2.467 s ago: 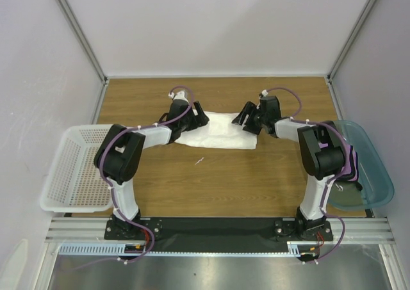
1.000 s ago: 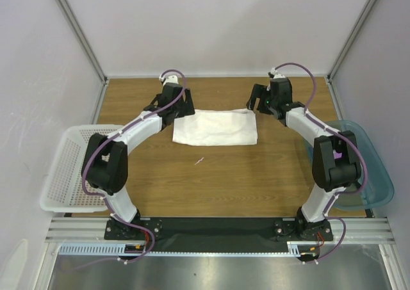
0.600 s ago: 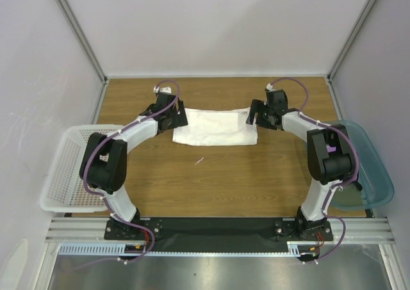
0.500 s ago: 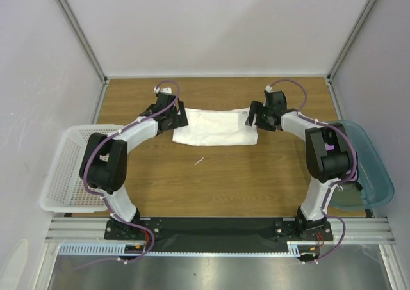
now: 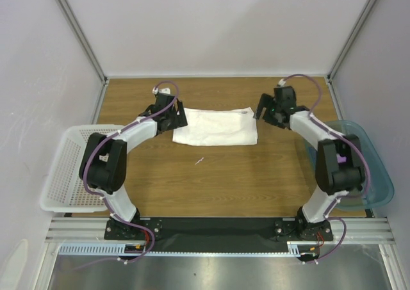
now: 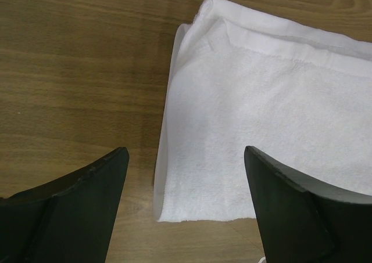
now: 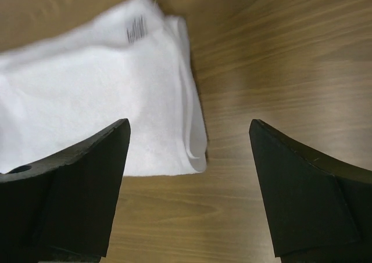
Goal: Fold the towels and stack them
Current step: Fold the towel, then neatly place the folded towel into the bin
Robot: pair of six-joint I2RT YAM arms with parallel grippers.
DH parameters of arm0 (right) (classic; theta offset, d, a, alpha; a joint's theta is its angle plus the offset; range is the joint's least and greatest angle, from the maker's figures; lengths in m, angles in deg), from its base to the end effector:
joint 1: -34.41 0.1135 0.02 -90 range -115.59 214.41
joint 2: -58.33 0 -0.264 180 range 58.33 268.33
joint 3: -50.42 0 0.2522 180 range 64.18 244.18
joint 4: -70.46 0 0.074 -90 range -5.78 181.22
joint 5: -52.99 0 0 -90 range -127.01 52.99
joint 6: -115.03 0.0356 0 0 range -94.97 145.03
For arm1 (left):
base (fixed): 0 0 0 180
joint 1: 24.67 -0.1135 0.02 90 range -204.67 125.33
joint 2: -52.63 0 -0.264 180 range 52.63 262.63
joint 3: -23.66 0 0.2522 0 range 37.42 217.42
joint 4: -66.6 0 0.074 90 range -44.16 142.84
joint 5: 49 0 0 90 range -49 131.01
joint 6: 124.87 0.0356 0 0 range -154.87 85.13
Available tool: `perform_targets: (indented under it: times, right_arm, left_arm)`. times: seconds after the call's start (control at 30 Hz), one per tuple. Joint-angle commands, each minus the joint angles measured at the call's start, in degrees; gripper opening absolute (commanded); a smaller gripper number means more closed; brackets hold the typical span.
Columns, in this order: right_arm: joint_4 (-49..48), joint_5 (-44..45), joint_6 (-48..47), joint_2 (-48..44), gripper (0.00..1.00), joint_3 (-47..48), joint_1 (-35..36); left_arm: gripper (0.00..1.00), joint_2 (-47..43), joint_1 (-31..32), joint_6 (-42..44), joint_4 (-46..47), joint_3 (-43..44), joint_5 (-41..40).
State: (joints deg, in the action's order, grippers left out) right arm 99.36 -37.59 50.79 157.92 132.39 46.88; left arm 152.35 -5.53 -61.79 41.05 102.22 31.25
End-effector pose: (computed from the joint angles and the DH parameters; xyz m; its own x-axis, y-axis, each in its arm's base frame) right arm 0.3707 0.0824 0.2179 -0.7349 0.2826 -0.6165 0.1073 0.9461 0.3057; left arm 0.3558 -0.1171 0.2033 -0.7098 -0.2260 -0.6672 -0.1210 0.9722 -0.2005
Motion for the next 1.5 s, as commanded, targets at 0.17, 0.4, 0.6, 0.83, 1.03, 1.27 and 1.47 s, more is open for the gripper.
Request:
perform_targets:
  times: [0.17, 0.4, 0.6, 0.83, 1.03, 1.27, 1.47]
  right_arm:
    - [11.11, 21.45, 17.92, -19.16, 0.88, -2.02, -16.41]
    - [20.45, 30.55, 19.41, -16.90, 0.93, 1.14, -22.48]
    - [21.78, 34.06, 20.38, -12.41, 0.93, 3.25, -23.90]
    - [17.21, 34.07, 17.76, -5.21, 0.92, 6.93, -24.25]
    - [14.84, 32.22, 16.08, 0.77, 0.89, 9.40, -24.33]
    - [12.90, 26.08, 12.39, 6.14, 0.52, 11.68, -24.25]
    - [16.76, 23.87, 6.07, 5.09, 0.05, 11.78, -22.06]
  left_arm:
    - [0.86, -7.78, -0.50, -1.38, 0.54, -2.30, -0.70]
    - [0.86, -8.76, -0.50, -2.97, 2.38, -3.97, 2.64]
    - [0.86, -8.14, -0.50, -2.79, 2.91, -4.33, 3.61]
    - [0.86, -9.28, -0.50, -2.79, 3.79, -6.17, 3.08]
    - [0.86, -9.19, -0.50, -2.44, 3.79, -6.79, 2.47]
    - [0.86, -8.67, -0.50, -2.44, 3.36, -6.18, 2.29]
    - [0.86, -8.49, -0.50, -2.00, 2.04, -5.56, 1.85]
